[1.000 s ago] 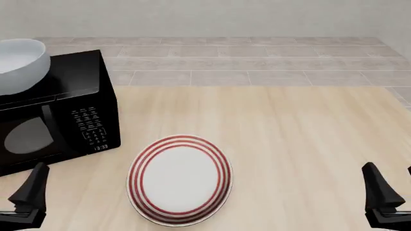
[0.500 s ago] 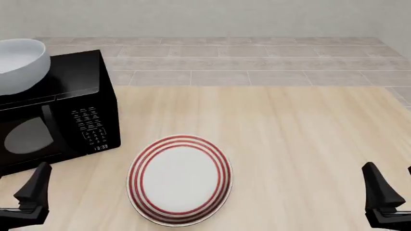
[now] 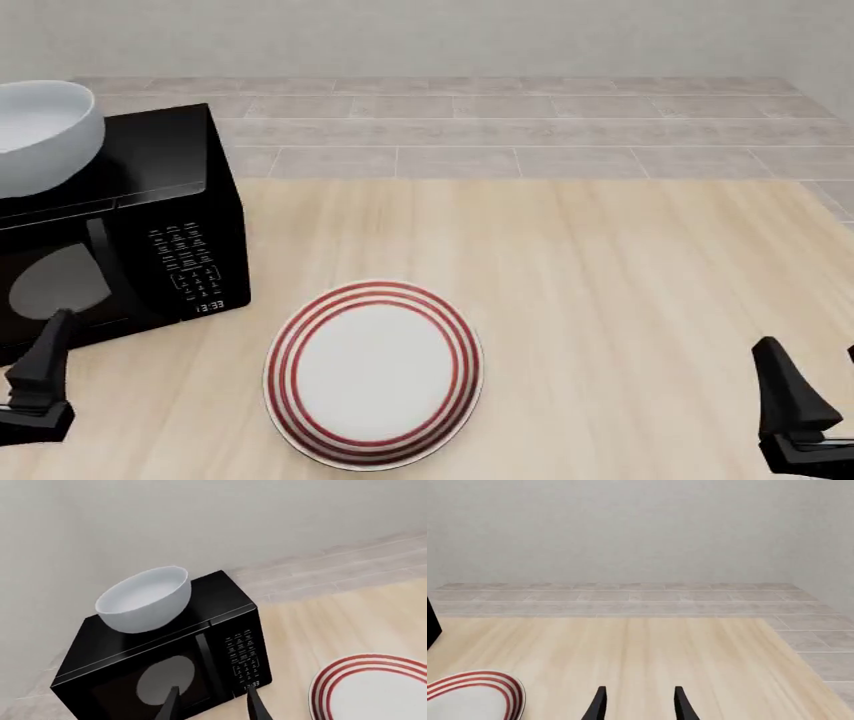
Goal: Pick up the white bowl and put it on the plate.
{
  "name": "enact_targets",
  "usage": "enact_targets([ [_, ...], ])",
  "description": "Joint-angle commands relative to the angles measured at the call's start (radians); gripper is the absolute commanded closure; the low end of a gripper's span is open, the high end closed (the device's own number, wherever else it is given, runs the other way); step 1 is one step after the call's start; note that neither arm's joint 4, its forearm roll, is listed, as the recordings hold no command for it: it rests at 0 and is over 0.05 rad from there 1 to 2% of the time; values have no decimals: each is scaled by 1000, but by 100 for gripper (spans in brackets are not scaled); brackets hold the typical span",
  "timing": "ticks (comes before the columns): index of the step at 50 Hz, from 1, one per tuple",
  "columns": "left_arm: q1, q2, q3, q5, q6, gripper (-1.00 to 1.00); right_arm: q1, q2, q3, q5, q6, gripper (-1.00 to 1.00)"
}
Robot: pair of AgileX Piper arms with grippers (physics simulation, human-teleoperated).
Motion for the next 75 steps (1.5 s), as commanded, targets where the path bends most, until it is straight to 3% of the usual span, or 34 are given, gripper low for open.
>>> enact_targets([
  [1, 57, 35, -165, 106, 59, -100, 0, 0, 1, -1, 0, -100],
  [4, 84, 76, -209, 126, 69, -100, 0, 0, 1, -1, -1, -100],
  [5, 95, 55, -232, 131, 117, -100, 0, 0, 1, -1, 0, -100],
  [9, 99, 68, -313, 181, 155, -100, 0, 0, 1, -1, 0, -100],
  [16, 71, 68, -334, 198, 328, -100, 0, 0, 1, -1, 0, -100],
  [21, 78, 99, -382, 234, 354, -100, 0, 0, 1, -1, 0, -100],
  [26, 81, 134, -414, 250, 439, -100, 0, 0, 1, -1, 0, -100],
  [29, 90, 176, -474, 277, 434, -100, 0, 0, 1, -1, 0, -100],
  [32, 65, 183, -491, 288, 529, -100, 0, 0, 1, -1, 0, -100],
  [42, 86, 350, -669, 344, 541, -100, -1, 0, 1, -1, 0, -100],
  [48, 84, 387, -640, 316, 598, -100, -1, 0, 1, -1, 0, -100],
  [50, 75, 415, -686, 348, 608, -100, 0, 0, 1, -1, 0, -100],
  [55, 68, 445, -697, 364, 659, -100, 0, 0, 1, -1, 0, -100],
  [56, 33, 440, -695, 383, 691, -100, 0, 0, 1, -1, 0, -100],
  [60, 49, 487, -746, 408, 684, -100, 0, 0, 1, -1, 0, -100],
  [64, 53, 507, -719, 401, 684, -100, 0, 0, 1, -1, -1, -100],
  [66, 54, 541, -760, 431, 675, -100, 0, 0, 1, -1, 0, -100],
  [71, 60, 568, -729, 401, 715, -100, 0, 0, 1, -1, 0, -100],
  [74, 106, 597, -660, 293, 791, -100, -1, 0, 1, -1, 0, -100],
  [75, 100, 606, -679, 314, 766, -100, 0, 0, 1, -1, 0, -100],
])
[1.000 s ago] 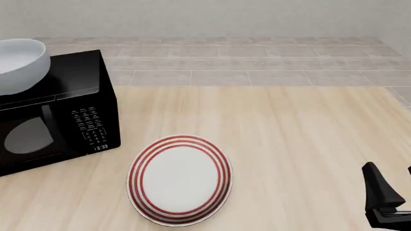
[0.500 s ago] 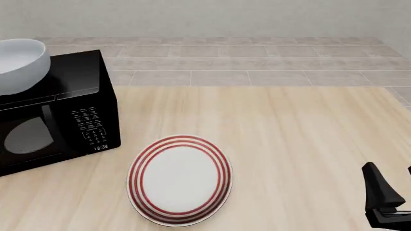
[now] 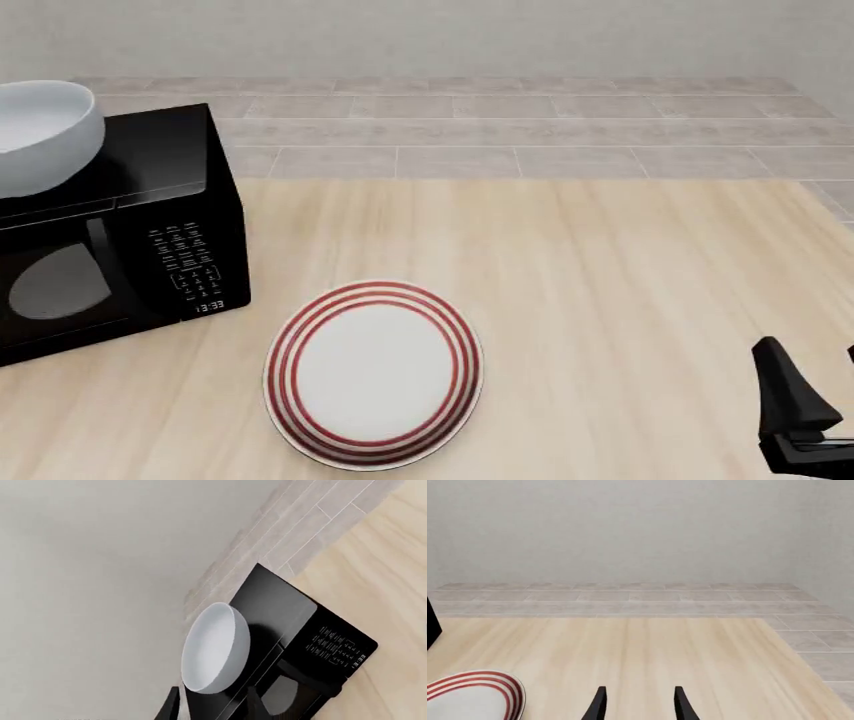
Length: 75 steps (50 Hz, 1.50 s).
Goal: Pick up the white bowl and put it on the plate.
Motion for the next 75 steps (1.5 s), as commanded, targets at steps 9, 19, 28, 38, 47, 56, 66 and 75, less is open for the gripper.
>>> enact_targets([
  [9, 14, 100, 48, -72, 80, -100, 0, 0, 1, -1, 0, -100],
  [19, 25, 153, 42, -122, 118, -100, 0, 0, 1, -1, 0, -100],
  [28, 28, 227, 64, -223, 117, -100, 0, 0, 1, -1, 0, -100],
  [38, 49, 280, 97, -285, 130, -100, 0, 0, 1, -1, -1, -100],
  [47, 59, 323, 129, -337, 129, -100, 0, 0, 1, -1, -1, -100],
  [56, 77, 342, 135, -354, 129, -100, 0, 0, 1, -1, 0, -100],
  [66, 85, 359, 142, -375, 135, -100, 0, 0, 1, -1, 0, -100],
  [75, 92, 369, 126, -373, 131, -100, 0, 0, 1, -1, 0, -100],
])
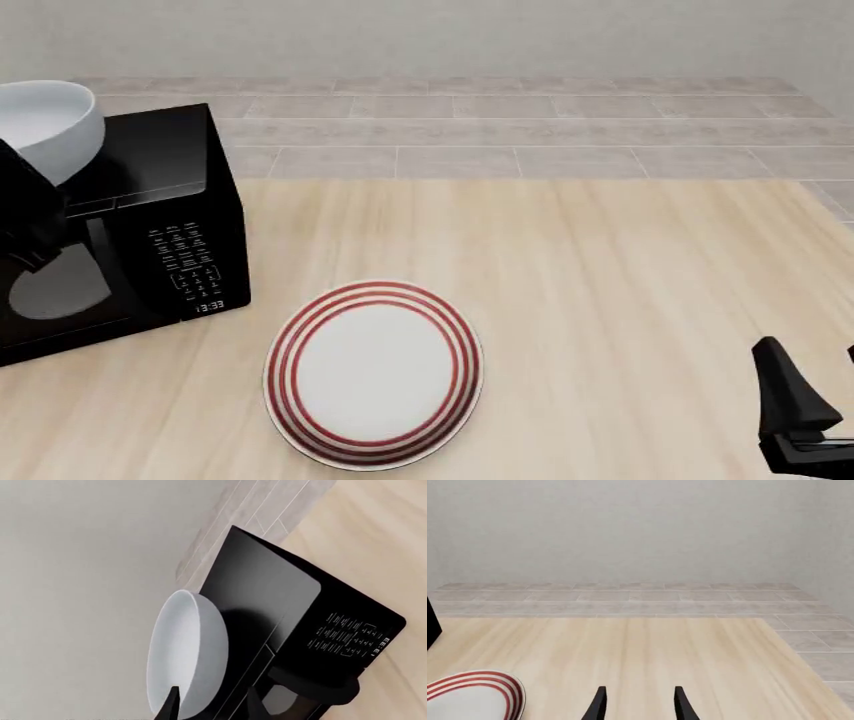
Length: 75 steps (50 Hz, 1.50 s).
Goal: Pick up the white bowl and put it on the plate.
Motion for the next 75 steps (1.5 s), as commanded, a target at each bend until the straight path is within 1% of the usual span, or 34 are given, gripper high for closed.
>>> enact_targets([
  [1, 6, 9, -6, -16, 1, -100, 0, 0, 1, -1, -1, -100],
  [5, 7, 10, -7, -15, 3, -100, 0, 0, 1, -1, 0, -100],
  [8, 23, 20, 4, -44, 20, -100, 0, 0, 1, -1, -1, -100],
  [11, 28, 18, -12, -47, 4, -100, 0, 0, 1, -1, -1, -100],
  [19, 39, 34, -4, -64, 16, -100, 0, 0, 1, -1, 0, -100],
  [32, 46, 97, -20, -110, 14, -100, 0, 0, 1, -1, -1, -100],
  [43, 57, 78, -34, -77, 13, -100, -1, 0, 1, -1, 0, -100],
  [58, 59, 87, -23, -86, 16, -100, 0, 0, 1, -1, 0, -100],
  [64, 59, 106, -32, -95, 11, -100, 0, 0, 1, -1, 0, -100],
  [68, 50, 109, -31, -94, -4, -100, 0, 0, 1, -1, -1, -100],
  [75, 63, 131, -34, -109, 4, -100, -1, 0, 1, -1, 0, -100],
])
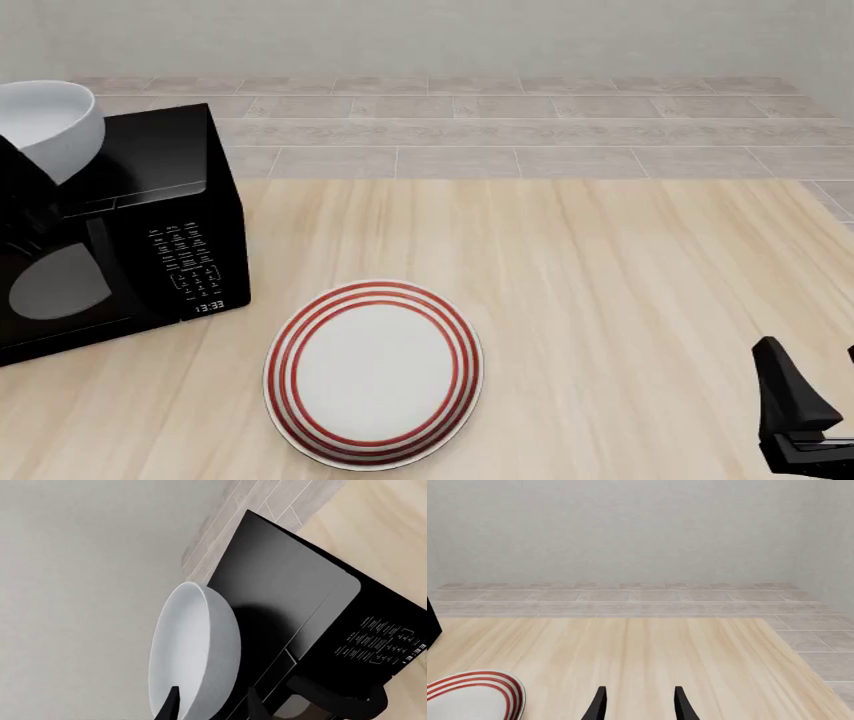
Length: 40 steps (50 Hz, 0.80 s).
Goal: Pick up the white bowl and put it on the plate.
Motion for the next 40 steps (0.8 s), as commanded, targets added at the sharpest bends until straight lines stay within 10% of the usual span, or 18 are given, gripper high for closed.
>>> enact_targets([
  [1, 3, 16, -7, -17, -1, -100, 0, 0, 1, -1, 0, -100],
  [40, 19, 115, 2, -94, 5, -100, 0, 0, 1, -1, -1, -100],
])
